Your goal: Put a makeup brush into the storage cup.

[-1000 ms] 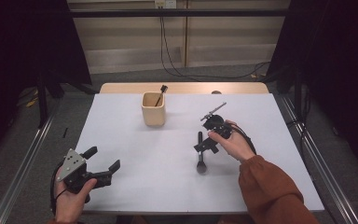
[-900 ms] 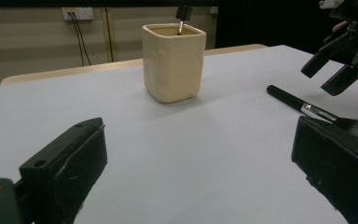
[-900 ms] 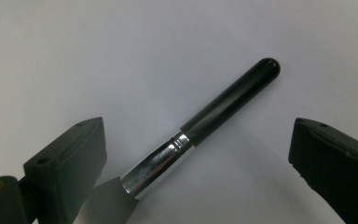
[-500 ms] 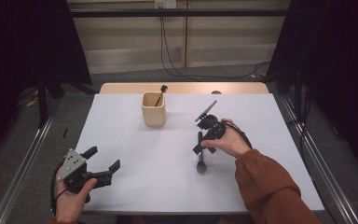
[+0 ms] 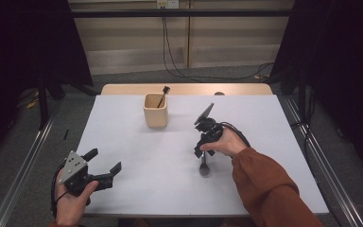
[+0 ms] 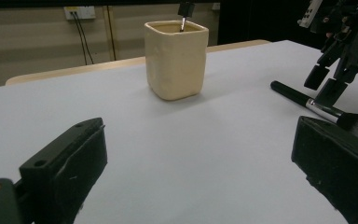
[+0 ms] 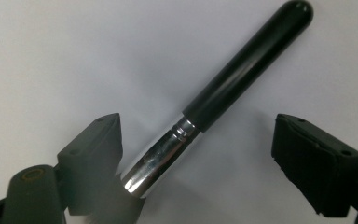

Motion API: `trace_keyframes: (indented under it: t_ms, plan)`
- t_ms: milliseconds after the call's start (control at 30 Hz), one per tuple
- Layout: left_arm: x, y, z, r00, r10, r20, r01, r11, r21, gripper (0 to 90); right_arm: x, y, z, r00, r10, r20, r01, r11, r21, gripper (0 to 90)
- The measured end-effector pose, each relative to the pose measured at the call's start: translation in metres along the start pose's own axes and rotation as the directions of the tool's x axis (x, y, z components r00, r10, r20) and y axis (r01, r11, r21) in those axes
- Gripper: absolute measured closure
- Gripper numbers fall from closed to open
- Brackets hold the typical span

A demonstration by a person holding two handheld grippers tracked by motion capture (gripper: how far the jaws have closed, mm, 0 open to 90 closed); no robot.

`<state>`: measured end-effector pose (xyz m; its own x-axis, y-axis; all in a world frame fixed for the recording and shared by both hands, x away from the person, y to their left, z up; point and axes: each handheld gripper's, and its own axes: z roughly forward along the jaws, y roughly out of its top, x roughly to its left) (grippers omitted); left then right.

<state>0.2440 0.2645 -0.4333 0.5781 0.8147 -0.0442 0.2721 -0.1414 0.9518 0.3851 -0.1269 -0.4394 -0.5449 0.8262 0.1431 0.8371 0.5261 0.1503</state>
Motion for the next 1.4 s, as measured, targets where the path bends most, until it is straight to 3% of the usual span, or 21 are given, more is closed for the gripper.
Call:
trace_keyframes:
  t_ms: [300,433,533,1033,1400]
  plan:
    - [0.001,0.0,0.0,0.9999,0.011,-0.01,-0.01,0.9998,0.016,3.4,0.004,-0.001,0.008,0.9989,0.048,-0.002,-0.047,0.998,0.052,24.8]
    - [0.001,0.0,0.0,0.9998,0.01,-0.015,-0.01,0.9998,0.017,3.5,0.007,-0.001,0.011,0.9984,0.052,-0.02,-0.051,0.997,0.064,33.0]
    - [0.001,-0.001,0.0,0.9999,0.006,-0.008,-0.006,0.9997,0.026,3.5,0.009,-0.002,0.012,0.9986,0.053,0.006,-0.053,0.997,0.064,39.6]
    - [0.002,-0.001,0.0,0.9997,0.014,-0.021,-0.014,0.9992,0.038,3.5,0.008,-0.008,0.01,0.9968,-0.009,0.08,0.005,0.999,0.052,68.3]
    - [0.002,-0.001,0.0,0.9996,0.021,-0.017,-0.02,0.9989,0.043,3.6,0.006,-0.006,0.009,0.9963,-0.025,0.082,0.02,0.997,0.069,72.1]
